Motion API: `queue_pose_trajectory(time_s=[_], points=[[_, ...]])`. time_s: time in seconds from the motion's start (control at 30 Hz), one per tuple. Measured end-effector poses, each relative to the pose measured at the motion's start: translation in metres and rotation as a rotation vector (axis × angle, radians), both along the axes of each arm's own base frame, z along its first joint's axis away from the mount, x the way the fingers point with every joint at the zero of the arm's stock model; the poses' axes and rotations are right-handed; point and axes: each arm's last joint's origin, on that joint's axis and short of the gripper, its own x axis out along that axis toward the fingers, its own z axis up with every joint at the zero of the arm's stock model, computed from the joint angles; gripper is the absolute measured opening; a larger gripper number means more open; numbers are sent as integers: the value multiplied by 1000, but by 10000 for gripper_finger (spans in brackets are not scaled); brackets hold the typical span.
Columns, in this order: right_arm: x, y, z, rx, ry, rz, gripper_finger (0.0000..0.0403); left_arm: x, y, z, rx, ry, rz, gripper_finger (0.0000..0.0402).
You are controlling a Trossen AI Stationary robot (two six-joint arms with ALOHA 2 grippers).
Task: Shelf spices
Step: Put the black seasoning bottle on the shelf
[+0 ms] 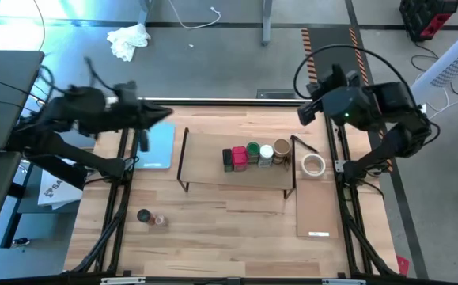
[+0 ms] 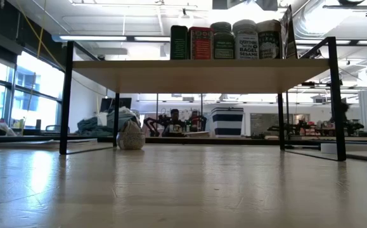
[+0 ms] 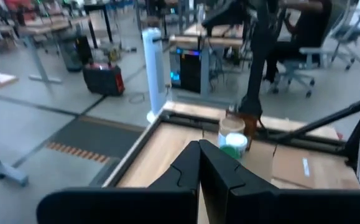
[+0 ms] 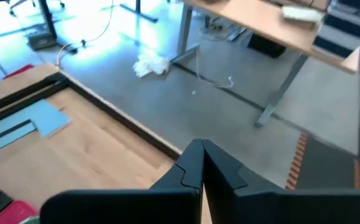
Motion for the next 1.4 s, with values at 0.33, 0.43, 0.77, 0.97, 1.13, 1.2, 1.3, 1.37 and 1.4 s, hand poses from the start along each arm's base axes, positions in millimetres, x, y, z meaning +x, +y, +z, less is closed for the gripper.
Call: queue_pose_trajectory(time_s=[0.33,0.43,0.77,0.97,1.13,1.2,1.3,1.37,1.4], points=[[0,14,0,-19,-10,47,0,-24,4,6,108,-5,59,0],[-1,18,0,-26,-14,55,0,-25,4,3,118,23,63,0],[-1,21,0,-16,-31,63,0,-26,4,2,102,35,70,0],[-1,22,0,-6,-29,72,0,-26,4,1,91,32,73,0],[-1,22,0,-4,-25,78,0,-26,4,1,89,32,72,0],[0,22,-1,12,-30,82,0,-24,3,-3,67,36,66,0],[4,23,-10,47,-32,65,0,-20,2,-18,-20,42,64,0],[8,24,-20,98,-29,56,0,-16,1,-33,-110,37,50,0],[11,25,-27,134,-30,54,0,-13,0,-40,-163,21,39,0]])
